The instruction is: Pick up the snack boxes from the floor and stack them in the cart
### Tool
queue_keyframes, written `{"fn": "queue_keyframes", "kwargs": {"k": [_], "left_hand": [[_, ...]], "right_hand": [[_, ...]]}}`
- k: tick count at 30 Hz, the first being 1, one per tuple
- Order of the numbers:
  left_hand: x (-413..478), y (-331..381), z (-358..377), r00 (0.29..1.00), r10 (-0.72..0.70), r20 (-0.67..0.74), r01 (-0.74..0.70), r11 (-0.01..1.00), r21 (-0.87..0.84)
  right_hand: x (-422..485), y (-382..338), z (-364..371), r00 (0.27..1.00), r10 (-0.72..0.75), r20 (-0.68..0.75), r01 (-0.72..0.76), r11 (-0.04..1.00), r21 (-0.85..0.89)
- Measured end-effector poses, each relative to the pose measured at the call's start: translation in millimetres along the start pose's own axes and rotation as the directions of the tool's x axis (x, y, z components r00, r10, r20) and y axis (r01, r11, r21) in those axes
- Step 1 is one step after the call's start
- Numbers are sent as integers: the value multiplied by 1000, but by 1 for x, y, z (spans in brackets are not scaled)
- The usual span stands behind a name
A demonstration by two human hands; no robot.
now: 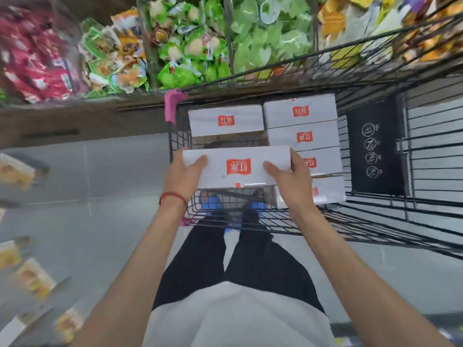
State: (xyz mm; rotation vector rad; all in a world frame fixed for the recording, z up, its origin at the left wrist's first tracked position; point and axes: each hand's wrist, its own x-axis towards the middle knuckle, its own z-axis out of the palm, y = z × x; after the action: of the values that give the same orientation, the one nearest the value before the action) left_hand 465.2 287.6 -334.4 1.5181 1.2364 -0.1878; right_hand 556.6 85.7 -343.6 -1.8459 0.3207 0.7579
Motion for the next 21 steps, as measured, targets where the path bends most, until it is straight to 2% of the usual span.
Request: {"fn": "queue_keyframes", "kwargs": {"k": [5, 9, 21], "left_hand": [[32, -13, 10, 998, -57, 18, 57, 998, 1], [64, -22, 19, 998, -58, 38, 58, 998, -8], [142, -51, 47, 1000, -24, 1, 24, 1000, -16]], "right_hand": [[42, 12, 9, 996, 42, 80, -32, 992, -126], [76, 22, 17, 990, 27, 139, 6, 972, -234], [144, 44, 60, 999, -8, 41, 29, 855, -519]]}}
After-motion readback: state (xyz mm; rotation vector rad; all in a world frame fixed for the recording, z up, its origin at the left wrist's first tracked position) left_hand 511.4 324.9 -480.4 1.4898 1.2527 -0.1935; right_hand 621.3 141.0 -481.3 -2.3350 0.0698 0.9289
